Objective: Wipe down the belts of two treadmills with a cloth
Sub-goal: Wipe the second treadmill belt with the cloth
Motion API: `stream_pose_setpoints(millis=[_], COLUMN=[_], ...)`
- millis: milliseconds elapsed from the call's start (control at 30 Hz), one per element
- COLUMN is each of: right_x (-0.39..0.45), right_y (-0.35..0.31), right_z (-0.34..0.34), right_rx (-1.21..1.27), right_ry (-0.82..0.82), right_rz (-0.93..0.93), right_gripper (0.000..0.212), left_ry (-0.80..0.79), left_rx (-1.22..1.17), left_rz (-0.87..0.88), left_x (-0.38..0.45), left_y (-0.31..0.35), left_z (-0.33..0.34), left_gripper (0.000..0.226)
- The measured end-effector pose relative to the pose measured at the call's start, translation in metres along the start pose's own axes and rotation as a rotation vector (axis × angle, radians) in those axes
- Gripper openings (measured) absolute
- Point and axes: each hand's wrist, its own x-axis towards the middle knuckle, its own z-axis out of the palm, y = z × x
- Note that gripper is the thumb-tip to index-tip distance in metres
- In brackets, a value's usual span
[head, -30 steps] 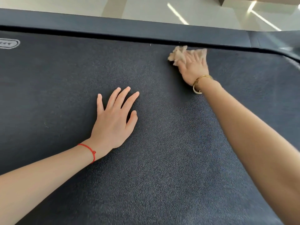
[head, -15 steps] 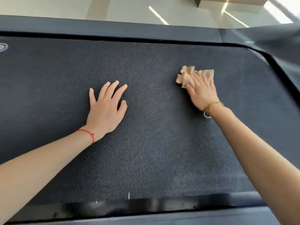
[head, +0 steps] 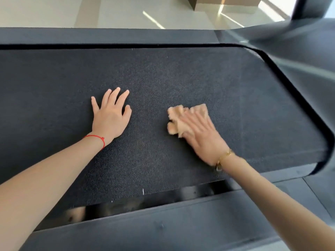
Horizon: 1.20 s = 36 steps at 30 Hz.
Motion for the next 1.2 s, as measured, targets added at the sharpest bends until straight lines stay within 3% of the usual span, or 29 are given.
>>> stream_pose_setpoints(millis=[67,133,300,433,567,667,733,800,833,967,1100,1200], right_x=[0.008,0.01,-0.026,-0.053,-0.069,-0.092,-0.101,-0.097,-0.093,-0.084,-0.098,-0.108], right_y=[0.018,0.007,-0.082,-0.104,-0.062,0.012,0.055,0.071,0.069,0.02,0.001,0.039], right_z=[-0.003,0.0,0.016,0.018,0.004,-0.011,-0.026,-0.031,-0.031,-0.026,-0.017,-0.03], right_rx=[-0.009,-0.032,-0.031,0.049,-0.005,-0.095,-0.057,-0.032,-0.063,-0.103,0.021,0.005], right_ry=[0.014,-0.001,-0.019,-0.03,0.026,0.067,0.081,0.077,0.089,0.086,-0.029,0.058], right_rz=[0.252,0.376,0.028,0.026,0.127,0.317,0.579,0.827,0.852,0.505,0.412,0.334], right_gripper=[0.069,0.076,0.059,0.055,0.056,0.054,0.057,0.053,0.053,0.062,0.067,0.059], left_ry=[0.002,0.003,-0.011,-0.011,-0.065,-0.08,-0.093,-0.104,-0.111,-0.121,-0.111,-0.106], left_rx=[-0.016,-0.016,-0.05,-0.028,-0.024,-0.038,-0.05,-0.055,-0.056,-0.042,-0.04,-0.02], left_rz=[-0.008,0.001,-0.041,-0.011,0.092,0.158,0.186,0.203,0.206,0.205,0.159,0.134], left_x=[0.0,-0.001,-0.003,-0.015,-0.018,-0.017,-0.016,-0.015,-0.014,-0.008,0.005,0.012], left_y=[0.0,0.0,0.007,0.04,0.081,0.105,0.12,0.133,0.138,0.156,0.168,0.173], left_z=[0.0,0.001,0.001,0.004,0.011,0.015,0.017,0.021,0.023,0.036,0.044,0.049], left_gripper=[0.052,0.052,0.051,0.055,0.057,0.056,0.056,0.057,0.057,0.057,0.057,0.057])
